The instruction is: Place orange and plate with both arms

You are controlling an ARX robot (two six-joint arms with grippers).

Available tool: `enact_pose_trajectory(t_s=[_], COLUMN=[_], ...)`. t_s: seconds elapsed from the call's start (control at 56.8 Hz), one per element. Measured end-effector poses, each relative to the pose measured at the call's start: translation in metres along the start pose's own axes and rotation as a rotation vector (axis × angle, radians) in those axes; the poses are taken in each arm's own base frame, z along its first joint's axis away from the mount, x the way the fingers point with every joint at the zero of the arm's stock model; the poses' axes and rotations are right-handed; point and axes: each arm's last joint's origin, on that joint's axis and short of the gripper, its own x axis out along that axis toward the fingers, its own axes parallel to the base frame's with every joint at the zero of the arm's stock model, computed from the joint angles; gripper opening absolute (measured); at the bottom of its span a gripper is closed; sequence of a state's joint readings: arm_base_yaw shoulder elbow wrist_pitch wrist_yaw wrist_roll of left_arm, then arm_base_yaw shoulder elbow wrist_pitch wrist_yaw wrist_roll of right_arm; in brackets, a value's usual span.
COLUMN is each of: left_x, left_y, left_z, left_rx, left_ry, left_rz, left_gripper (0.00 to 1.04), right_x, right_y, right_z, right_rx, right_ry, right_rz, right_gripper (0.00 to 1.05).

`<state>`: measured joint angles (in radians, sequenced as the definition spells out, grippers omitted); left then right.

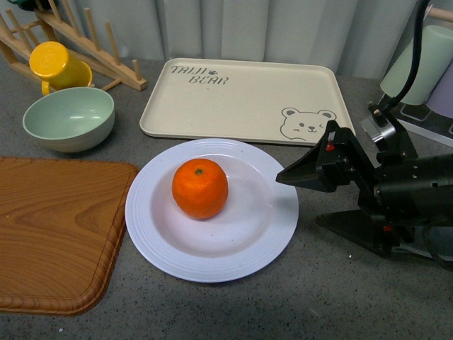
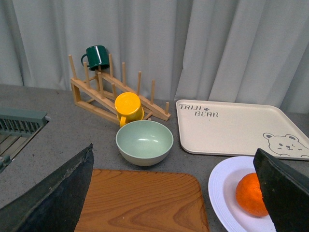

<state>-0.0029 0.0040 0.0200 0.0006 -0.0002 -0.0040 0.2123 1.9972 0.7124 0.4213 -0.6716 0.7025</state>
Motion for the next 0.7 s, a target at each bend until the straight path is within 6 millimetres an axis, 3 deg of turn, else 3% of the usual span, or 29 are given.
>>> enact_pose_trajectory(t_s=[0.704], left_x=[0.0], left_y=[0.0], left_z=[0.0], left_rx=[0.0], left_ry=[0.0], left_rz=[0.0], left_gripper=[0.98], right_x=[0.044], right_y=[-0.013], right_z=[0.008], right_rx=[0.203], right_ry=[0.087], right_rz=[0.076], right_gripper=[0.95])
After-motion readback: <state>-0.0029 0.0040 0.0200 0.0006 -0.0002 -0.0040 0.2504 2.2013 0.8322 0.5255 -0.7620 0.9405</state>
